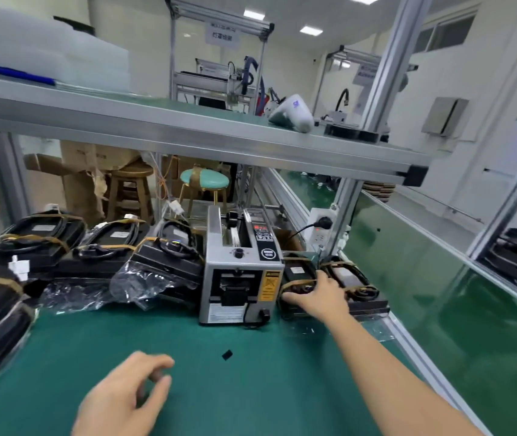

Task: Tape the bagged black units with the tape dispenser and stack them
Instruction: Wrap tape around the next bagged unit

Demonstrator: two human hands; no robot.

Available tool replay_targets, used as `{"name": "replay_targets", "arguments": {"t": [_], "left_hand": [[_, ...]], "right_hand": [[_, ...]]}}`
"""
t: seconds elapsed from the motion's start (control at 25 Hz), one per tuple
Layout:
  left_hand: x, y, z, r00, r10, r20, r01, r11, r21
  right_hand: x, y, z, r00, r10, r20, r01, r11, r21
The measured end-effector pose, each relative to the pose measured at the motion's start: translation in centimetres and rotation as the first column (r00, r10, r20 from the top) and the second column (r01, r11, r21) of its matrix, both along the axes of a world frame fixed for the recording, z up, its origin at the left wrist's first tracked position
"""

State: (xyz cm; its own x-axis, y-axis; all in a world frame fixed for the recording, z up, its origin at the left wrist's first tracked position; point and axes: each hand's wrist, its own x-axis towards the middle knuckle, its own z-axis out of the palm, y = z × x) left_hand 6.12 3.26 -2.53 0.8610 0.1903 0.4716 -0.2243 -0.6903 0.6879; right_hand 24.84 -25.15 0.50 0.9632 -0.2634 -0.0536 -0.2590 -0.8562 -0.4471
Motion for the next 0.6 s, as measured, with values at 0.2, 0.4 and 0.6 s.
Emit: {"name": "replay_targets", "arguments": {"t": [0.2,0.4,0.6], "left_hand": [[2.2,0.6,-3.4,0.968,-0.062,-0.244,0.061,0.998,-0.008],[2.6,1.6,-3.6,0.97,-0.11,-0.218,0.106,0.994,-0.027],[3.1,1.3,-4.3,0.964,-0.096,-0.246,0.105,0.994,0.023]], "right_hand": [[2.1,1.5,-0.7,0.986,-0.081,-0.146,0.064,0.991,-0.116],[2.4,1.5,-1.1,0.989,-0.13,-0.069,0.121,0.984,-0.131],[-1.1,-0.4,-0.3,0.984,-0.177,-0.01,0.177,0.984,0.0]]}}
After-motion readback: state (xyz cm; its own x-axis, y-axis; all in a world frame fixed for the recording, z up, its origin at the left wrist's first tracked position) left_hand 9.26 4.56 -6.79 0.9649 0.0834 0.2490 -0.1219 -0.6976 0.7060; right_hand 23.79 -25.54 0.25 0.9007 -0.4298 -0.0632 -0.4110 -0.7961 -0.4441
